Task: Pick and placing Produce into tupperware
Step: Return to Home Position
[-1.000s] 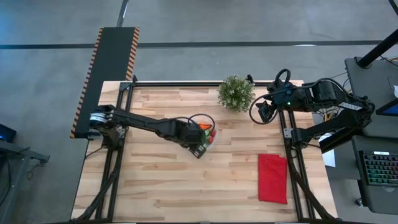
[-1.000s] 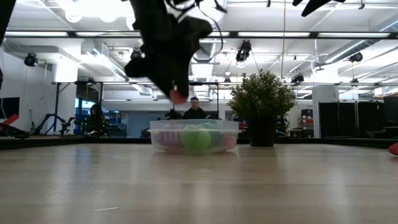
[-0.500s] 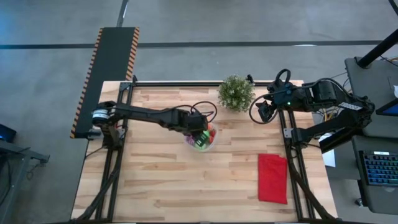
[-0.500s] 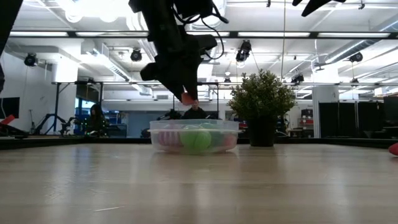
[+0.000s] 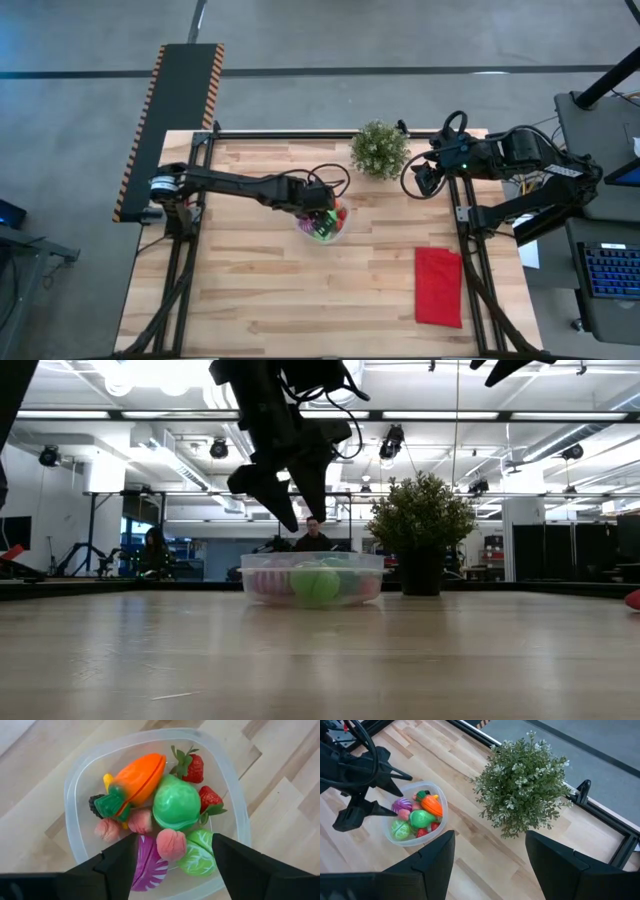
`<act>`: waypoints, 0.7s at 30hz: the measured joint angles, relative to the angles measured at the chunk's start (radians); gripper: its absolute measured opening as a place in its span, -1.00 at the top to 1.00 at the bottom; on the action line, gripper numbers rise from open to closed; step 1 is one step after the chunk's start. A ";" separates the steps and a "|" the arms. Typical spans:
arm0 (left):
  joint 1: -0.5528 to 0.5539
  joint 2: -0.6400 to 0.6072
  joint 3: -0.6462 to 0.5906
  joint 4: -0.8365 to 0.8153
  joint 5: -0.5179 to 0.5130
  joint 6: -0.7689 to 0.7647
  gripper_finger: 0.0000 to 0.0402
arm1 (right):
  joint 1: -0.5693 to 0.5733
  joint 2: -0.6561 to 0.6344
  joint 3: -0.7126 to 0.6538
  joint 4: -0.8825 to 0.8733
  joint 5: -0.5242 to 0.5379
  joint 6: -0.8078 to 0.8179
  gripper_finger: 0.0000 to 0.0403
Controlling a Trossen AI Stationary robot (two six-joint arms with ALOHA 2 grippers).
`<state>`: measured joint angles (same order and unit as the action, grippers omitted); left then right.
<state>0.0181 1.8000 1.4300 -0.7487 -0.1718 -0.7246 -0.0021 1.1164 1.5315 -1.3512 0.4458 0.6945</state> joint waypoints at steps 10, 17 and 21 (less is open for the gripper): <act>0.002 -0.058 0.115 -0.004 0.074 0.183 -0.19 | 0.000 0.000 0.000 0.002 0.000 0.005 -0.17; 0.000 -0.220 0.147 0.005 0.118 0.173 -0.19 | 0.000 0.000 0.000 -0.001 -0.057 0.002 -0.17; -0.027 -0.348 0.124 0.031 0.177 0.247 -0.19 | 0.003 -0.008 0.004 0.003 -0.080 0.039 -0.17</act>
<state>-0.0090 1.4515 1.5542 -0.7174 0.0056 -0.4777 0.0006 1.1084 1.5352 -1.3479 0.3658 0.7338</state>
